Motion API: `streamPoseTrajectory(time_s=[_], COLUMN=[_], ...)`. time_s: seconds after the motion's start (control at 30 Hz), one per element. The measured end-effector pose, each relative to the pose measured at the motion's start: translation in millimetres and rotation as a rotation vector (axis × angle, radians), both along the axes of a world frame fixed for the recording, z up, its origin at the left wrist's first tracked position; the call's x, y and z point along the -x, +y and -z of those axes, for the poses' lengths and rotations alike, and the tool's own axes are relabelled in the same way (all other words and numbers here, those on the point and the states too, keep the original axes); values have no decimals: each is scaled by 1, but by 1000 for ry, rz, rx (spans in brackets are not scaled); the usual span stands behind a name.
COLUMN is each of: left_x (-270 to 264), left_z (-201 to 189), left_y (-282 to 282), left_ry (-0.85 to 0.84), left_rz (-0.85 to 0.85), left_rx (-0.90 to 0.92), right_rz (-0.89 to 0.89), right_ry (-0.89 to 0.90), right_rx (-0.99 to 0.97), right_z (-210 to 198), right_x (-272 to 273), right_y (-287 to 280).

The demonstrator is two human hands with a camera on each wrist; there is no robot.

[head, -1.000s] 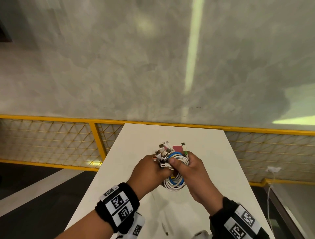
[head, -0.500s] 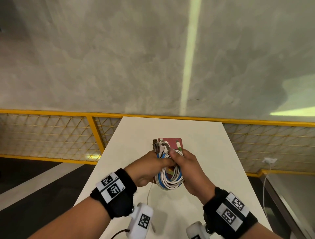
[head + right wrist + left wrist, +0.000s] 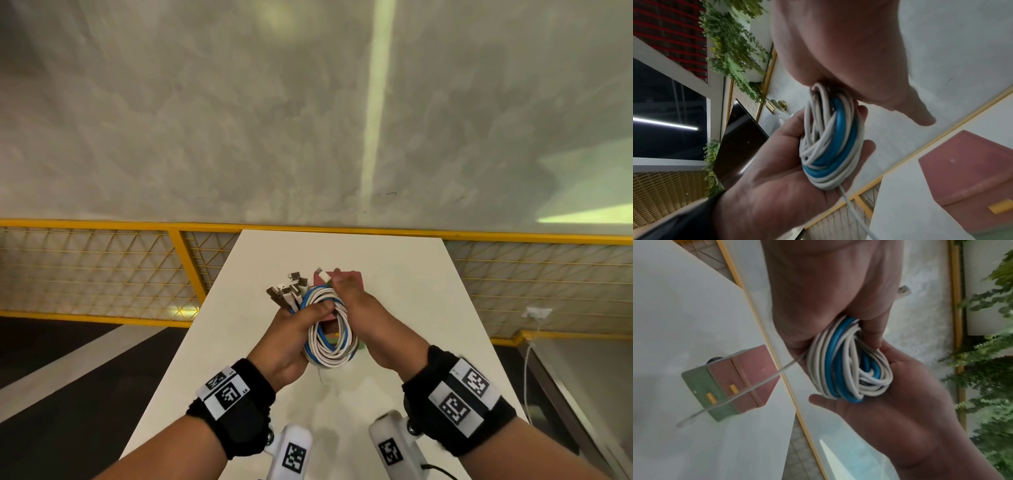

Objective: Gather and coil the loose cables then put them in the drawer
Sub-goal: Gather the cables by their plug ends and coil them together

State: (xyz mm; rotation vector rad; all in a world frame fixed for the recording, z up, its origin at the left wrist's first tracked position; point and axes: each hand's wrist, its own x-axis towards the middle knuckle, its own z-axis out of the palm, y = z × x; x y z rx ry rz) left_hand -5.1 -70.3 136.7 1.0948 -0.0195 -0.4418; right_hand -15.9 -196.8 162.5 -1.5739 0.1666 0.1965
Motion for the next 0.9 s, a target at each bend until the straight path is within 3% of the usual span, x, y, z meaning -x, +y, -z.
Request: streamPoseTrajectory(time_s=[0.13, 0.27, 0.37, 0.43, 0.53, 0.6, 0.73, 0.8, 0.9], left_x=[-2, -12, -23, -30, -37, -36, -27, -23, -20], left_z=[0, -1, -6, -8, -13, -13, -6, -2, 4], left_y=[2, 11, 18, 21, 20, 16, 7, 8, 15], left_ry=[61, 102, 121, 135, 142, 156, 138, 99, 23], left_rz=[-45, -148, -218, -262, -294, -286, -221, -167, -124], left_rx=[98, 140, 197, 230, 260, 263, 209, 168, 27], right_rz=[1, 169, 263, 199, -59, -126, 77, 191, 198], right_ry=[-2, -84, -15, 157, 568, 662, 507, 395, 256], right_rx=[-27, -7, -68, -83, -281, -425, -683, -674, -576], right_z=[-6, -1, 12, 29, 53, 61, 57, 49, 45], right_x=[-10, -8, 10, 25, 34, 30, 13, 7, 5], right_y=[2, -12, -20, -23, -20, -11, 4, 3, -4])
